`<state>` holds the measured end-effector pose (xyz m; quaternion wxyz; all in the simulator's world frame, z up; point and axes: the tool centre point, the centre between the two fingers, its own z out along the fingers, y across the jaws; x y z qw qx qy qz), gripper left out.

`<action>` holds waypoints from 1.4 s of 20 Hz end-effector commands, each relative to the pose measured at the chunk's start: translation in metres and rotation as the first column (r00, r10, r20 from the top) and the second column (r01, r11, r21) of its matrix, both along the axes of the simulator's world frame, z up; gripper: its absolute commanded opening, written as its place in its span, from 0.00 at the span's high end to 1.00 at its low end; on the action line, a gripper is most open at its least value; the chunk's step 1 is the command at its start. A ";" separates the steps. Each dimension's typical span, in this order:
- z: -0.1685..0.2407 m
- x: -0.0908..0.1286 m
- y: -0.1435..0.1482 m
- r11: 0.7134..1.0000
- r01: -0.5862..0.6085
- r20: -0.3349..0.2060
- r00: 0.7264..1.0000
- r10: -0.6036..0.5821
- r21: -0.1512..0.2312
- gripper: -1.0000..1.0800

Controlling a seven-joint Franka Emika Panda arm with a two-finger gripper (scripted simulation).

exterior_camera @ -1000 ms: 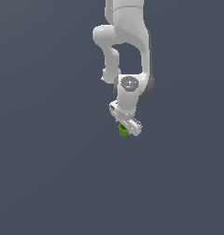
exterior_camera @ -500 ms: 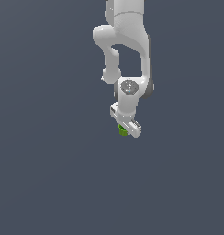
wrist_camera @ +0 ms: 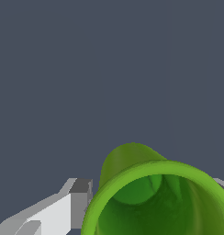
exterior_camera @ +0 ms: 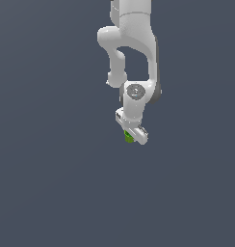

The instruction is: Pick up the object and move it to a goal position.

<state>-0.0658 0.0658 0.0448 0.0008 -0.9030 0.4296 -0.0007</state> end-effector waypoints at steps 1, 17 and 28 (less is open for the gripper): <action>0.003 0.000 0.000 1.000 0.001 0.000 1.000 -0.001 0.000 1.00; 0.111 0.009 0.001 1.000 0.002 -0.001 1.000 -0.002 -0.001 1.00; 0.228 0.019 0.002 1.000 0.003 -0.001 1.000 -0.003 -0.003 1.00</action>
